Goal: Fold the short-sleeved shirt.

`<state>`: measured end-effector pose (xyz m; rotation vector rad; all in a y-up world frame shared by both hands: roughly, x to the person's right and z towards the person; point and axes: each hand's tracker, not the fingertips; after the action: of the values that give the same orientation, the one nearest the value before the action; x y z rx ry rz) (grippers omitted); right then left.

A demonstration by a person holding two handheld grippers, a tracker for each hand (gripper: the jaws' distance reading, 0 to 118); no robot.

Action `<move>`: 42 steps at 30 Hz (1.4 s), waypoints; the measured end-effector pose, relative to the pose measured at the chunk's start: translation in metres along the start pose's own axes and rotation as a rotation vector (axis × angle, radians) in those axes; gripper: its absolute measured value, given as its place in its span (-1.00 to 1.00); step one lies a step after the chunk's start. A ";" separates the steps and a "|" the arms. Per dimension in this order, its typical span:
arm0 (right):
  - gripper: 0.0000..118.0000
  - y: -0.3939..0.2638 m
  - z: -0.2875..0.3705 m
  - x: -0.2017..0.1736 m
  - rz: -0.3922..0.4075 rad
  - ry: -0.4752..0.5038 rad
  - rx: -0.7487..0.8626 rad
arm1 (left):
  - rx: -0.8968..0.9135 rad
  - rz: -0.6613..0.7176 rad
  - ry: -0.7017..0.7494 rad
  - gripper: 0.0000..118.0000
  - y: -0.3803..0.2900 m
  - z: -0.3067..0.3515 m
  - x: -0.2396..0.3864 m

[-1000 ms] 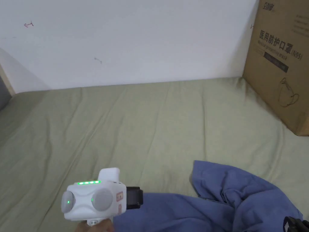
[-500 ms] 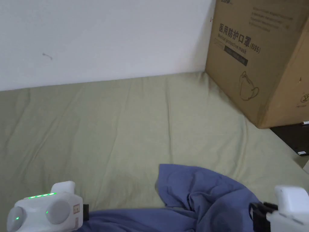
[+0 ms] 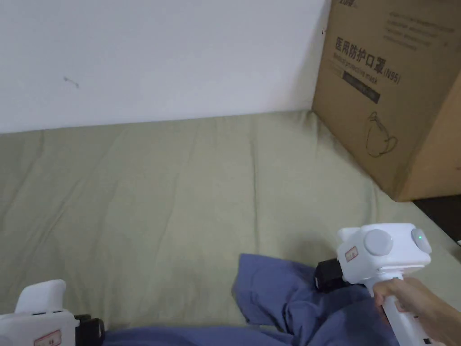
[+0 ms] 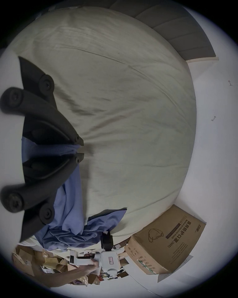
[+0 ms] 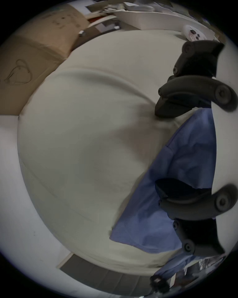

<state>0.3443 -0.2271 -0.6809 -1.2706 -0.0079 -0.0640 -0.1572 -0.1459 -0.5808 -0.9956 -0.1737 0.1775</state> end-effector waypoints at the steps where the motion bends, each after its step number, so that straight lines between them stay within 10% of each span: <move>1: 0.32 0.004 0.008 -0.008 0.029 0.018 0.067 | -0.001 -0.003 -0.003 -0.88 0.000 -0.001 0.000; 4: -0.98 0.000 0.021 -0.017 0.088 -0.026 0.074 | 0.003 -0.033 0.002 -0.88 0.002 0.006 0.001; 17: -0.98 0.004 0.168 0.017 -0.154 0.128 0.320 | 0.144 -0.059 0.081 -0.88 0.029 0.097 -0.016; 28: -0.98 0.015 0.393 0.004 -0.170 0.190 0.634 | 0.401 -0.101 0.123 -0.88 0.109 0.222 -0.009; 42: -0.98 0.136 0.505 -0.043 -0.257 0.276 0.827 | 0.670 -0.121 0.275 -0.88 0.252 0.309 -0.001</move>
<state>0.3238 0.2970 -0.6628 -0.4204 0.0372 -0.4146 -0.2452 0.2402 -0.6294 -0.3333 0.0784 -0.0181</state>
